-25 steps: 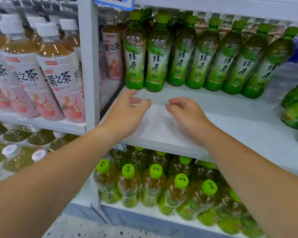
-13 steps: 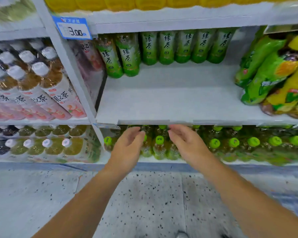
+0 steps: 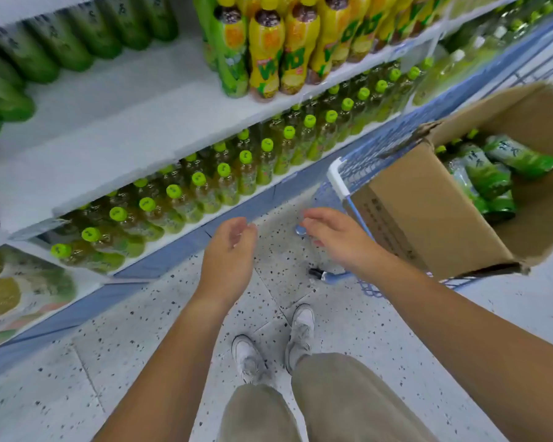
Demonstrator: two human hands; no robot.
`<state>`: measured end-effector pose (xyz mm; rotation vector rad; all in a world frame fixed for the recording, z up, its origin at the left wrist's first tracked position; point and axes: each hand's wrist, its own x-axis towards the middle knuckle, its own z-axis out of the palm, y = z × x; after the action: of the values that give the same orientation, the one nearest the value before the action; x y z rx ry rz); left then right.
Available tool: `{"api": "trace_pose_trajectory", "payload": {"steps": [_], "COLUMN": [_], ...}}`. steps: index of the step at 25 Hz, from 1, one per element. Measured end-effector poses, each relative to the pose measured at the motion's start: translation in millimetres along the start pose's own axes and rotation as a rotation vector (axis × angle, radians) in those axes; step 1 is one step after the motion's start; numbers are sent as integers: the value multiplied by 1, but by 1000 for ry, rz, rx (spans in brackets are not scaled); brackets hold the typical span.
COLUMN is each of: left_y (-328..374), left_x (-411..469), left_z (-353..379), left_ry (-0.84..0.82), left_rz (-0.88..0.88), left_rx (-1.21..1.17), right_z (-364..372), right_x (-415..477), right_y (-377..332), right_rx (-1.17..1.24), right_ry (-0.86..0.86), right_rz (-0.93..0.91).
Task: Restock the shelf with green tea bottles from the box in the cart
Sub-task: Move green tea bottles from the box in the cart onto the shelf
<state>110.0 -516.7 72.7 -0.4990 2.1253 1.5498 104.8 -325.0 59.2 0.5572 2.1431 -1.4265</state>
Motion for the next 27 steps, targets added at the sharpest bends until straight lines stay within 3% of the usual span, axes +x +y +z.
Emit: {"api": "trace_pose_trajectory", "payload": {"steps": [4, 9, 15, 20, 27], "left_y": [37, 75, 143, 159, 133], "left_x": [-23, -19, -9, 32, 114], "left_z": [75, 194, 355, 461, 535], "left_ry": [-180, -348, -414, -337, -236], "left_rz": [159, 234, 261, 139, -113], "left_rx": [76, 75, 4, 150, 483], "right_z": [-67, -174, -309, -406, -481], "right_x": [-35, -41, -17, 34, 113], "right_y": [36, 70, 120, 182, 205], "right_rx": [144, 245, 328, 21, -399], "right_ry": [174, 389, 372, 267, 103], "right_rz": [1, -35, -98, -38, 83]}}
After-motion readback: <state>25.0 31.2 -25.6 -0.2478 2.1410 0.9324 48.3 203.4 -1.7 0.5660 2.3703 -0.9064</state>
